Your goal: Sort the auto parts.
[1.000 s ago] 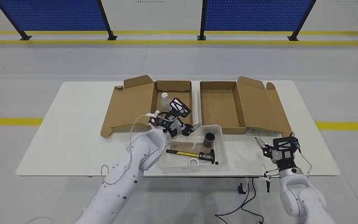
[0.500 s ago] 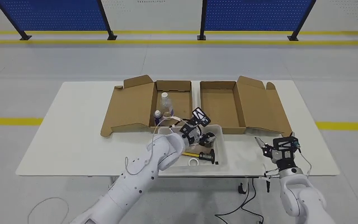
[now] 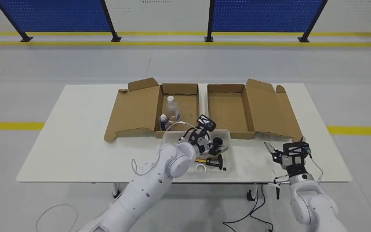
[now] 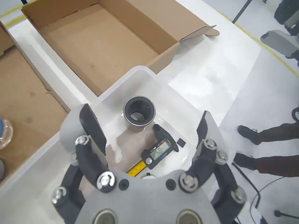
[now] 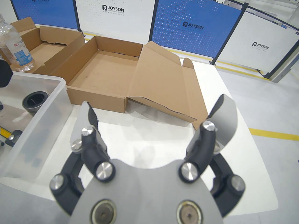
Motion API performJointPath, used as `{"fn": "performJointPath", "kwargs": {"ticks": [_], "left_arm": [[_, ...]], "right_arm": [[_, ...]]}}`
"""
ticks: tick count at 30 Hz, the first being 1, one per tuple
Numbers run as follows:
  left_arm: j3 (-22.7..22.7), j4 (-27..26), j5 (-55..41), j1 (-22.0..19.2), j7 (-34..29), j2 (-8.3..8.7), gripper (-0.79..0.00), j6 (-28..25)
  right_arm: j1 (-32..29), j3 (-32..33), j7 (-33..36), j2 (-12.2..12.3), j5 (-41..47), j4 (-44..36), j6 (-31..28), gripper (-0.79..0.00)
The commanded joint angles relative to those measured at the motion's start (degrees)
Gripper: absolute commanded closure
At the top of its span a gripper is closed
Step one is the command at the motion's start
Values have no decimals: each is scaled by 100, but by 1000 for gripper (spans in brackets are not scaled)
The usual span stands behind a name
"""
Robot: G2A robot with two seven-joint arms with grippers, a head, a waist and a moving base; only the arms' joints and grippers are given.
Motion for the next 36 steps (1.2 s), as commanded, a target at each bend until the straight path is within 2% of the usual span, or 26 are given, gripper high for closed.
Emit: {"fn": "performJointPath", "kwargs": {"ticks": [1,18,21,27,35,36], "left_arm": [[-16,-13,-43,33,-68,-10,-785,175],[-43,-112,-65,104,-80,-15,-785,298],[-95,-202,-130,83,-285,-44,-785,794],[45,-67,-767,-145,-852,-239,-785,1871],[307,573,-909,-595,-1154,-452,-785,2532],[296,651,-964,-631,-1155,-471,-757,2578]], "right_arm": [[0,0,0,0,0,0,0,-785],[0,0,0,0,0,0,0,-785],[0,0,0,0,0,0,0,-785],[0,0,0,0,0,0,0,-785],[0,0,0,0,0,0,0,-785],[0,0,0,0,0,0,0,-785]]}}
